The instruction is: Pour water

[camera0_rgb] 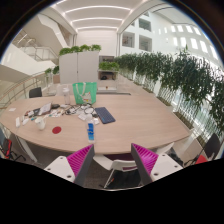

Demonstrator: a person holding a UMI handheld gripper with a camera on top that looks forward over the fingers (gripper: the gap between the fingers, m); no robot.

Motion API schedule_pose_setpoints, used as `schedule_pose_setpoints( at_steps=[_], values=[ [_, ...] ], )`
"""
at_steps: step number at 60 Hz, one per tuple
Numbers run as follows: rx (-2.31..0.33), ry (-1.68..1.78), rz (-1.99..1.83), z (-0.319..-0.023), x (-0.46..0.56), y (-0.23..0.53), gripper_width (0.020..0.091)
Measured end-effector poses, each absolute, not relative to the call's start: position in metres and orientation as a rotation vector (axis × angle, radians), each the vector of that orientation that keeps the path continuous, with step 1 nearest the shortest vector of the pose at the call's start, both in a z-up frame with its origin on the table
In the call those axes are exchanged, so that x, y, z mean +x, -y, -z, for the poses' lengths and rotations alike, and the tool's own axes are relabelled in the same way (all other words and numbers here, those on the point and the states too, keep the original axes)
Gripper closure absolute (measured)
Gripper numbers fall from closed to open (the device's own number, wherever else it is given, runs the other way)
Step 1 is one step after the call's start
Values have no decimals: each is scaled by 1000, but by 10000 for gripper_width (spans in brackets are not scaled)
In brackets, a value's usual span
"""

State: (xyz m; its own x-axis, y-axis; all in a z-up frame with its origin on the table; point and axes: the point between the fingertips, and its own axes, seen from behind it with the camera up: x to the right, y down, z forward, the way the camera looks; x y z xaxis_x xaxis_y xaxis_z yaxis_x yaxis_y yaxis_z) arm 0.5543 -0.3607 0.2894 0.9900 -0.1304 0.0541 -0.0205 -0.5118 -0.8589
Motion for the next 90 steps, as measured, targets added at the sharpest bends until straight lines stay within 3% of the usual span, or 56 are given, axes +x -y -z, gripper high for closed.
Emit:
schedule_pose_setpoints(
  at_steps=[24,38,49,57,62,65,70,90],
  values=[
    [-2046,-166,135,-281,480,360,296],
    [-1985,-111,82,-190,438,261,296],
    [-1905,-115,106,-120,439,140,295],
    [-1850,-187,117,-81,460,66,298],
    [-1795,-215,112,-72,469,33,303],
    [-1749,-215,109,-77,472,18,341],
    [-1773,-169,131,-66,471,0,576],
    [-1880,-243,77,-54,467,-7,692]
  ],
)
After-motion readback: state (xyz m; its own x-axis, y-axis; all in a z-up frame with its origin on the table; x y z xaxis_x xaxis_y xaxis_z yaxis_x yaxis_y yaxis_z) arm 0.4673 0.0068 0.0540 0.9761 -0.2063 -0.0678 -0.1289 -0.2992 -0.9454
